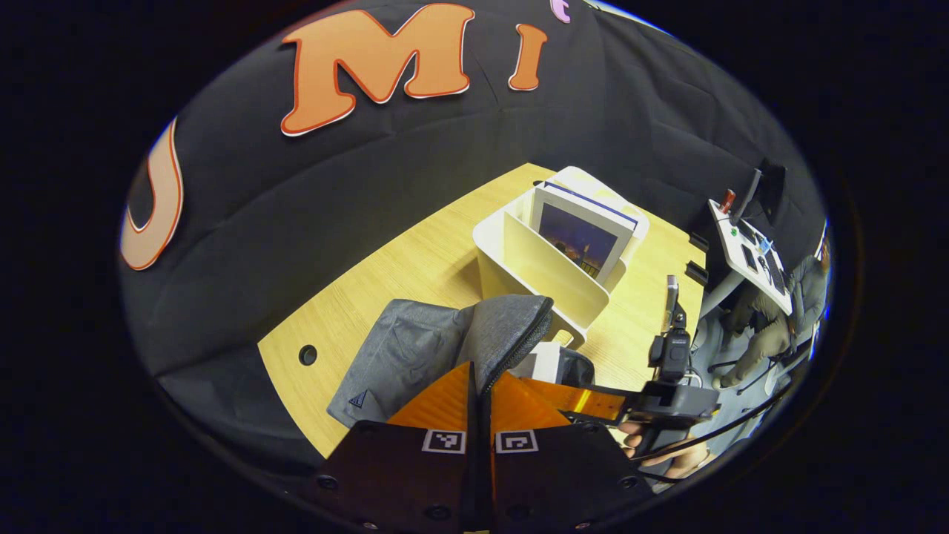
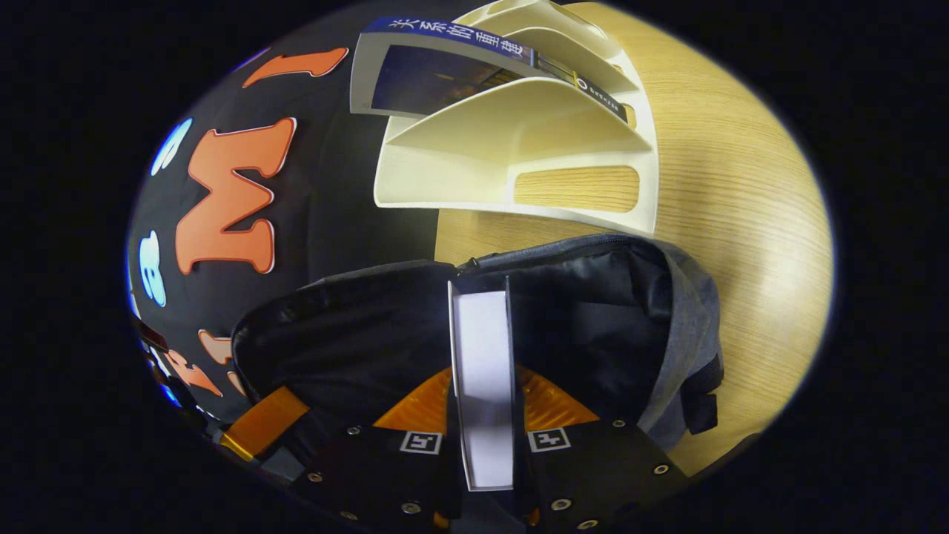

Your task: Open the schoolbag, grab two books from the bookshelf and put them into the schoolbag.

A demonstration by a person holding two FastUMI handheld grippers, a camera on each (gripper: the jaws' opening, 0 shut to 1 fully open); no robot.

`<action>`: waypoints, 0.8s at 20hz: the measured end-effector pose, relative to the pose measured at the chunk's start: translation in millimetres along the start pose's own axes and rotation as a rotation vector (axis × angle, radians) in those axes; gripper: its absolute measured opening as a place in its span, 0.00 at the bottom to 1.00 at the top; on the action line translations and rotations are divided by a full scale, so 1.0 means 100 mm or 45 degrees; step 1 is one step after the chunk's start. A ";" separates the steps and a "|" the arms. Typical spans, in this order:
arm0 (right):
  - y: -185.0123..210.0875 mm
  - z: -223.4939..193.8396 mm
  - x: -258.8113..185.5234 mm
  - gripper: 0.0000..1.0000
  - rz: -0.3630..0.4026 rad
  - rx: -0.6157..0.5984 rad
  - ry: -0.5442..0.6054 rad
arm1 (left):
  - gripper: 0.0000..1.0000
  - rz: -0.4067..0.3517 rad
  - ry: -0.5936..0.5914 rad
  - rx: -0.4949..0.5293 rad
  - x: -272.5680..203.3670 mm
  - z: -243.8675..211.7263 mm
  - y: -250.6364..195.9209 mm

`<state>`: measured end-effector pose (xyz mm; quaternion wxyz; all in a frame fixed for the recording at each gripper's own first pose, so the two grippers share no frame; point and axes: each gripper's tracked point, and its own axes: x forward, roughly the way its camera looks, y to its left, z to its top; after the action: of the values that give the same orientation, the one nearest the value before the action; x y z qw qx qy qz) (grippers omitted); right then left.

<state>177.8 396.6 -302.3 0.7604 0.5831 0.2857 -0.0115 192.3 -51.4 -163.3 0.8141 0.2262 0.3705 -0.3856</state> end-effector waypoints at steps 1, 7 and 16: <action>0.01 -0.01 0.05 0.28 0.002 0.027 0.001 | 0.01 0.000 0.002 -0.001 0.02 0.01 0.01; -0.18 -0.02 0.00 0.29 -0.115 0.050 0.018 | 0.00 0.017 0.015 -0.016 0.10 -0.02 0.17; -0.17 -0.02 -0.34 0.99 -0.153 0.007 0.067 | 0.01 0.007 0.001 -0.047 0.04 -0.01 0.32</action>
<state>142.5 381.6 -302.3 0.7491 0.5670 0.3400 -0.0425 219.3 -33.3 -164.4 0.8191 0.2124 0.3771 -0.3765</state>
